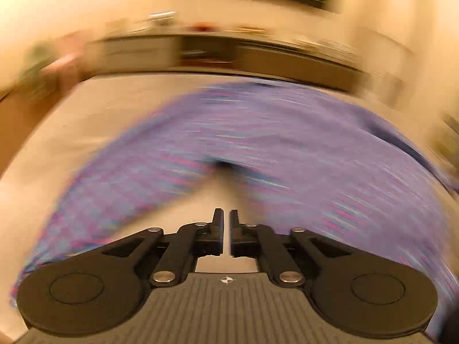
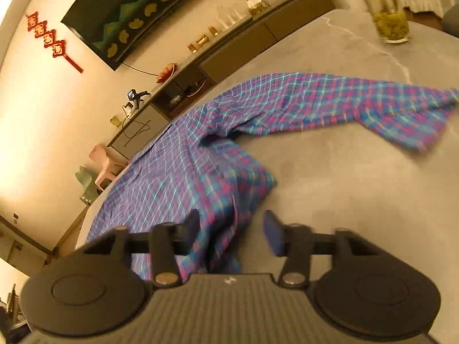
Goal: Fold clothes
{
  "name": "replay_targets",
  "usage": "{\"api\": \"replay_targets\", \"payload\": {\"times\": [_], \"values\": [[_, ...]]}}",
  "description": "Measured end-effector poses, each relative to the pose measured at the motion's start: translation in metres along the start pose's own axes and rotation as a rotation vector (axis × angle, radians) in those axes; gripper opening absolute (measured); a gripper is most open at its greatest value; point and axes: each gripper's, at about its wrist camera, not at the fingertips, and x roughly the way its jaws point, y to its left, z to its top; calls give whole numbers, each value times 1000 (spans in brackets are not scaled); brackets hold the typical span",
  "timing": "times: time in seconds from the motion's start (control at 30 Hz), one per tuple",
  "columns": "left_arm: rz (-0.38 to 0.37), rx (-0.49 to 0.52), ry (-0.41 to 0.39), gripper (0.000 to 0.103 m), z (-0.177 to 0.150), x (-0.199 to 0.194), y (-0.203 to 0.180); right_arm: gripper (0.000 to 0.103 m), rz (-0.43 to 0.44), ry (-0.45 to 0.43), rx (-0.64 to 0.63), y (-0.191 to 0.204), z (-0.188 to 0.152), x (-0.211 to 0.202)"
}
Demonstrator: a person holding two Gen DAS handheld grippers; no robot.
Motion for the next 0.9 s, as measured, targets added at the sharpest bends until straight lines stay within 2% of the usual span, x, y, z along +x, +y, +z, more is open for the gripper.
{"api": "replay_targets", "payload": {"times": [0.03,0.1,0.13,0.2,0.23,0.27,0.33,0.4,0.43,0.47,0.53,0.6,0.7,0.73,0.77,0.8,0.83,0.87,0.9], "values": [[-74,77,12,56,-5,-3,-31,53,-11,5,-10,1,-8,0],[-195,227,26,84,-15,-4,-91,53,-18,30,-7,2,-14,12],[-223,300,20,89,-20,1,-119,53,-23,34,-3,3,-15,17],[-279,444,7,89,-29,12,-175,53,-36,20,-15,7,-15,26],[-265,497,6,87,-32,22,-194,52,-44,20,-29,9,-13,29],[-222,537,8,79,-34,36,-206,52,-53,20,-43,11,-12,31],[-154,583,25,6,-35,62,-221,47,-53,38,-61,9,-8,44],[-127,543,47,2,-30,75,-208,34,-44,65,-81,8,-4,52],[-118,515,32,2,-24,73,-197,14,-34,83,-95,8,-2,55],[-120,468,10,1,-15,64,-183,1,-23,101,-109,8,0,58],[-136,350,-46,1,6,35,-150,1,26,93,-83,5,4,49],[-153,222,-112,1,28,0,-111,1,221,45,68,-8,11,22],[-125,105,-196,0,55,-43,-63,1,416,-61,219,-29,20,-20],[-120,88,-198,0,61,-48,-52,1,388,-87,243,-37,24,-25],[-143,91,-167,0,65,-44,-44,1,297,-99,236,-44,28,-25],[-158,119,-118,0,62,-34,-44,1,169,-97,219,-49,27,-22],[-156,155,-73,0,56,-25,-47,8,41,-94,202,-54,27,-18],[-153,190,-28,1,50,-15,-51,11,-36,-81,190,-58,22,-17],[-182,222,6,1,42,-9,-56,14,-43,-80,190,-59,15,-22]]}}
